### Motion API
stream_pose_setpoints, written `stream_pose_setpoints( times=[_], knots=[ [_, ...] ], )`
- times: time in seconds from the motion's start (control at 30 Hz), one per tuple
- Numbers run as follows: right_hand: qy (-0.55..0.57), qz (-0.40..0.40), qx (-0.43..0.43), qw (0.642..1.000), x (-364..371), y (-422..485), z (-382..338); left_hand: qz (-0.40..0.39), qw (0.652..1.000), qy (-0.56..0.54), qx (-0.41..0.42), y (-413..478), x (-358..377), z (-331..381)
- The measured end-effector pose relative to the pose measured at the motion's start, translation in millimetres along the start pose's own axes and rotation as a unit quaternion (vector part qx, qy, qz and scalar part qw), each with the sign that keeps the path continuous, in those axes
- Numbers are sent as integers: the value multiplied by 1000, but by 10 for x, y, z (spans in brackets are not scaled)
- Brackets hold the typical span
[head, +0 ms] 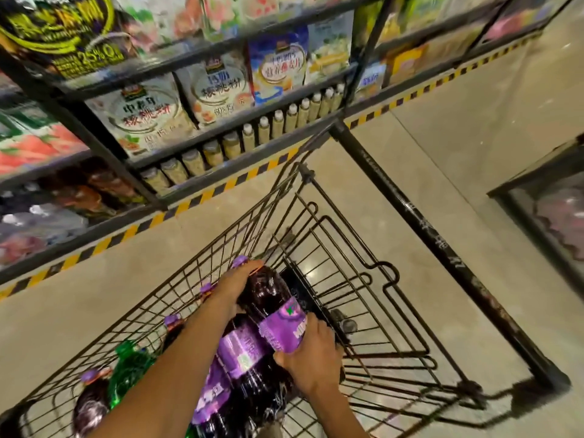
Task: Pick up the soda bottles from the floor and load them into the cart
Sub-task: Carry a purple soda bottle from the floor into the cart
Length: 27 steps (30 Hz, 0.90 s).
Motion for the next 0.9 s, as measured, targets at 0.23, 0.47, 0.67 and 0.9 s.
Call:
stream_pose_setpoints(
  times=[0.23,0.47,0.67,0.9],
  knots=[
    [-77,60,-101,990,12,-66,45,34,977,179,110,-65,28,-161],
    [-63,34,-115,991,-394,-176,25,155,756,586,246,-489,-5,-120],
    [-97,18,-115,988,-1031,-283,-31,156,574,753,282,-1193,161,46],
    [-111,38,-118,986,-1634,-641,-14,148,522,774,326,-1867,560,76]
  ],
)
Point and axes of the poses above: each hand's wrist, its own y-axis towards the middle knuckle, its own x-axis out of the palm, z = x × y, the point moved 1 cm from there along y, towards the middle knuckle, and after that the axes turned 5 degrees about y, right-handed, at the moved point
